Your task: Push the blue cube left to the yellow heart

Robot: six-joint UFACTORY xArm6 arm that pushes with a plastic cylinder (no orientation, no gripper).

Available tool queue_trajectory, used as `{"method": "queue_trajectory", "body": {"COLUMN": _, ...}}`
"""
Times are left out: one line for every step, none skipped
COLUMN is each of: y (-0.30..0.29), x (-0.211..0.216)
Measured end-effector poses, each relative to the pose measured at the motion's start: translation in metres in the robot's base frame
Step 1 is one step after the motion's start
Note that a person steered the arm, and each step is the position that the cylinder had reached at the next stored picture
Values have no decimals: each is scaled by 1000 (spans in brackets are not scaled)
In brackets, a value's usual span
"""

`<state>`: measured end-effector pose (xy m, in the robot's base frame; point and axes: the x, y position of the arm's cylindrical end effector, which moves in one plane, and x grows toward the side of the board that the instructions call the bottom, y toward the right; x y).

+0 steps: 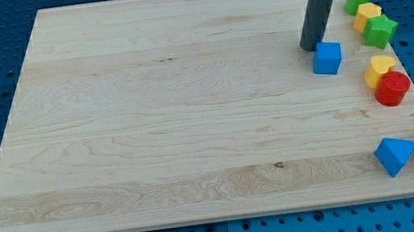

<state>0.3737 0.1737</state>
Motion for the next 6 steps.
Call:
{"method": "queue_trajectory", "body": {"y": -4, "x": 4}}
{"method": "queue_trajectory", "body": {"y": -5, "x": 7}}
{"method": "queue_trajectory", "body": {"y": -5, "x": 23}}
{"method": "queue_trajectory", "body": {"y": -5, "x": 32}}
{"method": "queue_trajectory", "body": {"y": 5, "x": 25}}
{"method": "queue_trajectory", "body": {"y": 13, "x": 15}}
